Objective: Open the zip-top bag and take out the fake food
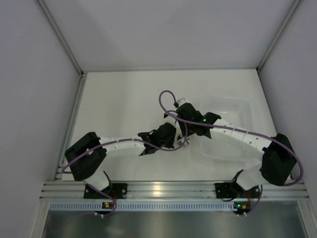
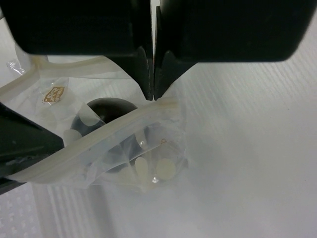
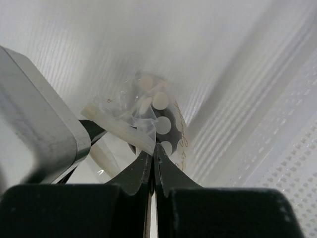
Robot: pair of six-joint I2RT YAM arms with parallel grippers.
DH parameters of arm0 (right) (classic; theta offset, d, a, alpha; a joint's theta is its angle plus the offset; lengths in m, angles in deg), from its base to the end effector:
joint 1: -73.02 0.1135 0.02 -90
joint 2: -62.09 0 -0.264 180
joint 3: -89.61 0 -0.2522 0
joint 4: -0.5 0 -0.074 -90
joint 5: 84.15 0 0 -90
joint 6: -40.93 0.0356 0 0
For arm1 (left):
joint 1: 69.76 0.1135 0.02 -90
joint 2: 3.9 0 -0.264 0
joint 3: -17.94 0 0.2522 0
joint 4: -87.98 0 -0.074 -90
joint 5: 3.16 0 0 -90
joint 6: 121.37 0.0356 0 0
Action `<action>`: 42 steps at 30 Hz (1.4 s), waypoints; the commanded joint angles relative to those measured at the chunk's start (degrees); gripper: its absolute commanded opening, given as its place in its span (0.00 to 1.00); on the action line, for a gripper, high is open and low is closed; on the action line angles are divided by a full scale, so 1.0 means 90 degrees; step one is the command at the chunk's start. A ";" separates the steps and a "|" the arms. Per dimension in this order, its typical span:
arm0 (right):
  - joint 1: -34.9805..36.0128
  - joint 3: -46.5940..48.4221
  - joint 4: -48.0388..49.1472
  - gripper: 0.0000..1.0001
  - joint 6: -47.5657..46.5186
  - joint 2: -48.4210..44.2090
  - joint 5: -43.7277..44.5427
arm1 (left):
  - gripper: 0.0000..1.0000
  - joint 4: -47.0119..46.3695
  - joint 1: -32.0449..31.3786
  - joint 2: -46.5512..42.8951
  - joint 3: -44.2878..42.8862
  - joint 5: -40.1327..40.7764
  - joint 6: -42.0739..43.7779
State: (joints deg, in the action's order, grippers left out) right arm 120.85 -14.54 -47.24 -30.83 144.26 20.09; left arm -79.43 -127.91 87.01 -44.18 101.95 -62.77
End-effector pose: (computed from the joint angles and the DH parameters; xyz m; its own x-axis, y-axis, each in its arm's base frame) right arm 0.2068 0.2153 0.2594 -0.7107 -0.3328 -0.6198 -0.4201 0.9075 -0.0054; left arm 0.1802 -0.2725 0.1844 -0.6712 0.1273 -0.7302 0.4301 0.8692 -0.2439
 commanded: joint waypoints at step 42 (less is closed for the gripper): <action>0.0720 0.0133 0.1431 0.00 0.1020 0.0977 -0.0635 | 0.16 0.1614 0.0758 -0.1313 -0.0681 -0.1348 0.0949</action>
State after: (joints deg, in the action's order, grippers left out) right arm 125.09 -12.53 -35.61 -20.52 152.96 13.97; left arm -56.39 -120.08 73.68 -48.92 91.55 -56.52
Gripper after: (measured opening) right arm 0.005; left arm 0.155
